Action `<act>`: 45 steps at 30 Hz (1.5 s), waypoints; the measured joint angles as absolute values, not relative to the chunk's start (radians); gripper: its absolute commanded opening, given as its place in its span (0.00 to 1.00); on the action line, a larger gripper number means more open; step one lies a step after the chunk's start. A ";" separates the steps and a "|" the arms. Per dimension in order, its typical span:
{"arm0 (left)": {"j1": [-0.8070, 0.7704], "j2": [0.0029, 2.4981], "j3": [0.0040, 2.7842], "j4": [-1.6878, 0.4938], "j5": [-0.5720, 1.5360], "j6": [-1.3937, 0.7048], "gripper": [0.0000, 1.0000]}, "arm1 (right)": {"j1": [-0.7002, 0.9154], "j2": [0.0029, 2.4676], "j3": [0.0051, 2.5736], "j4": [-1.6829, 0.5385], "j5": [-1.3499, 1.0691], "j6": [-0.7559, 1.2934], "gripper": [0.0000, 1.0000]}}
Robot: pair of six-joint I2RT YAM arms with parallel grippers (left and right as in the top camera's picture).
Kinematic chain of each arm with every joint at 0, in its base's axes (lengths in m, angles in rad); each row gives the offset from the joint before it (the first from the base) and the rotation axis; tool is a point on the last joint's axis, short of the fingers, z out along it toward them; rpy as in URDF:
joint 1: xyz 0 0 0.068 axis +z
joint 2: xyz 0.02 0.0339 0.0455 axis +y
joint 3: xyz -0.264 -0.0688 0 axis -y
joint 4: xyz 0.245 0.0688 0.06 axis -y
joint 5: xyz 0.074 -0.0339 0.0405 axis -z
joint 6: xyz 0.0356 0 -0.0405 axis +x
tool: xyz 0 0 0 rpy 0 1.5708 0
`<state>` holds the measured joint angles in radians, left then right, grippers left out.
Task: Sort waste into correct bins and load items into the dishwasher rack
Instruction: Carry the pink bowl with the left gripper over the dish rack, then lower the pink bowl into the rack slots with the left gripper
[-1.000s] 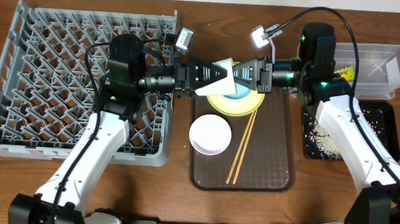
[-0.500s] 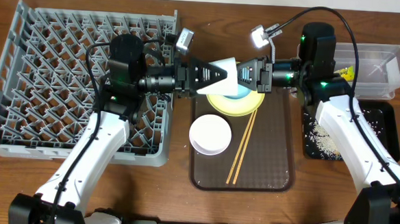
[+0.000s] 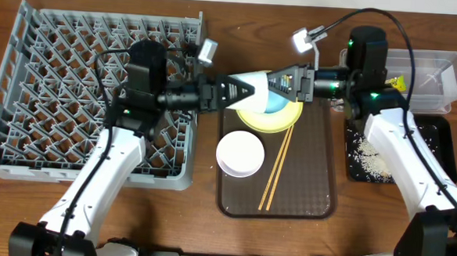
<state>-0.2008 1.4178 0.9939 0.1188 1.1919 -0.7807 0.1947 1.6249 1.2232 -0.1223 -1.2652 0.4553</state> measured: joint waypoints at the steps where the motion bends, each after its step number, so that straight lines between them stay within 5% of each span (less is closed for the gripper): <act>1: -0.179 1.419 0.994 0.108 1.174 -0.757 0.39 | 0.182 1.625 1.223 -0.135 -1.265 0.451 0.35; 15: 0.072 1.417 0.995 -0.111 1.003 -0.538 0.30 | 0.128 1.625 1.224 -0.609 -0.817 0.191 0.29; 28: 0.167 1.265 1.085 -0.661 0.393 -0.298 0.24 | 0.128 1.568 1.296 -0.955 -0.382 0.027 0.29; 36: 0.195 1.264 1.101 -0.791 0.069 -0.270 0.24 | 0.128 1.463 1.309 -1.033 -0.230 0.010 0.30; 45: 0.195 1.400 1.101 -0.834 -0.007 -0.257 0.24 | 0.128 1.462 1.309 -1.035 -0.197 0.009 0.31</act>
